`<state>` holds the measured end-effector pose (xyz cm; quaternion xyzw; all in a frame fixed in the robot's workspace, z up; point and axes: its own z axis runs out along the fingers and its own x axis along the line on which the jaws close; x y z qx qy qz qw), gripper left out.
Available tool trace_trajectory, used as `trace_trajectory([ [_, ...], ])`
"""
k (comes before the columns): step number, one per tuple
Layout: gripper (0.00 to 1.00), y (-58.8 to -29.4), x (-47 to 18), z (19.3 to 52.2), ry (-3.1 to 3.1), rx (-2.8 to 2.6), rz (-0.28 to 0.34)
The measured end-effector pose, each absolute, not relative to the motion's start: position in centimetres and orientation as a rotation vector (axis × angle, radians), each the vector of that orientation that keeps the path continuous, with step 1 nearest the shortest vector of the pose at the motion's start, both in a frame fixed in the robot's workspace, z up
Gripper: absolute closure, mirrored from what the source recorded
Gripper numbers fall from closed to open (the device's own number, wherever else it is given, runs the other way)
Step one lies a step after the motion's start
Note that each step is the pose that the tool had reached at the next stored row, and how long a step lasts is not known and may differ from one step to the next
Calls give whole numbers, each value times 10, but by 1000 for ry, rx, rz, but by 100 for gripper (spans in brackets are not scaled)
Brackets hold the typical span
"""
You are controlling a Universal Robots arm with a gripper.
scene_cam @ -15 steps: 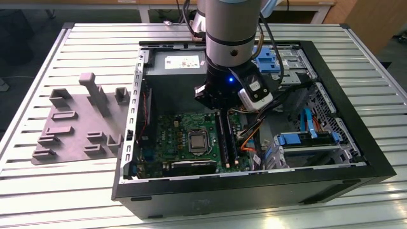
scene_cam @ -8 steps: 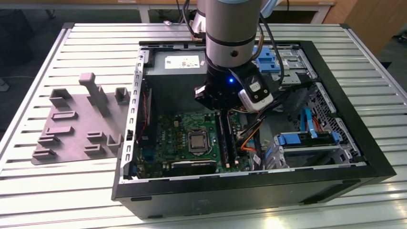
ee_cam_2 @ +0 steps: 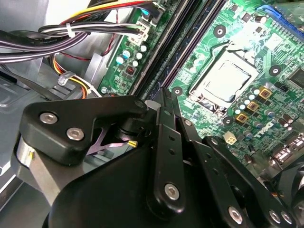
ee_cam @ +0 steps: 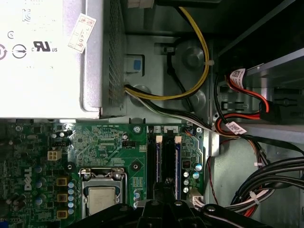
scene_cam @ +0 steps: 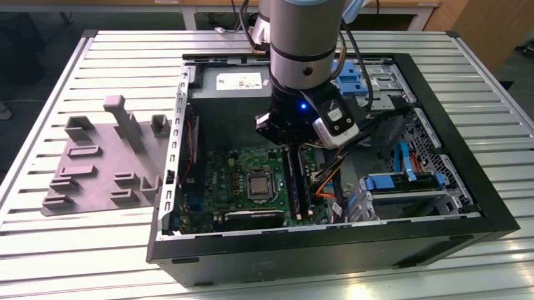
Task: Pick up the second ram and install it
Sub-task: 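Press down the second ram until it locks into place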
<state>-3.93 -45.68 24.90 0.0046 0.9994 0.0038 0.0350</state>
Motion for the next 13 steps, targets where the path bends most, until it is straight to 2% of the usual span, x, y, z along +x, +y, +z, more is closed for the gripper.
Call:
trace_trajectory([
  [13, 89, -459, -39, 249, 3071, 14, 8],
])
